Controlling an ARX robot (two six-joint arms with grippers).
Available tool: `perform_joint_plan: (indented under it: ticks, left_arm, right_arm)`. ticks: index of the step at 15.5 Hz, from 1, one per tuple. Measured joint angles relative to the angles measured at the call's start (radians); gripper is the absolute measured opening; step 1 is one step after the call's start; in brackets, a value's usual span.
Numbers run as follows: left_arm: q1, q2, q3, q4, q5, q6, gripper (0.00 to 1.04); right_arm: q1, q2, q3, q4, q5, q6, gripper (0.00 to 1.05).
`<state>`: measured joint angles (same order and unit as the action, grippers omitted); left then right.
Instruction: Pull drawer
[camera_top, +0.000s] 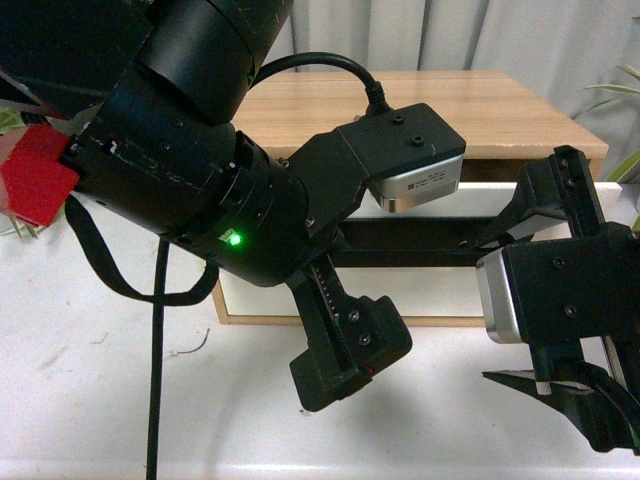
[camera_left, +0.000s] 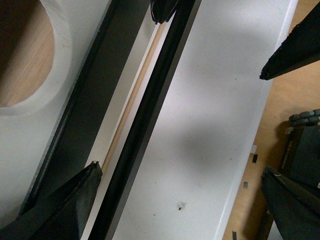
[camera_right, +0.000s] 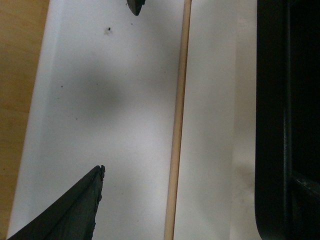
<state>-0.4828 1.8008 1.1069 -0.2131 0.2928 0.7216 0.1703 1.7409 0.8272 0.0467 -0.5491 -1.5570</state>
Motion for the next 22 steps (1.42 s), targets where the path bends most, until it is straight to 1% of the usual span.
perform_joint_plan:
  ticks: [3, 8, 13, 19, 22]
  left_arm:
    - [0.000, -0.020, -0.028, 0.006, 0.007, 0.001, 0.98]
    - [-0.003, -0.064, -0.084, 0.012, 0.023, -0.001, 0.98]
    - [-0.003, -0.087, -0.108, 0.013, 0.024, -0.005, 0.98]
    - [-0.003, -0.121, -0.134, 0.001, 0.029, -0.007, 0.98]
    - [-0.003, -0.124, -0.136, 0.001, 0.030, -0.007, 0.98]
  right_arm:
    - [0.003, -0.037, -0.037, -0.009, 0.001, 0.010, 0.98]
    - [0.014, -0.134, -0.080, -0.099, 0.008, 0.040, 0.98]
    - [0.012, -0.161, -0.085, -0.141, -0.003, 0.045, 0.98]
    - [0.016, -0.178, -0.090, -0.175, -0.004, 0.045, 0.98]
    - [0.019, -0.179, -0.095, -0.154, 0.000, 0.046, 0.98]
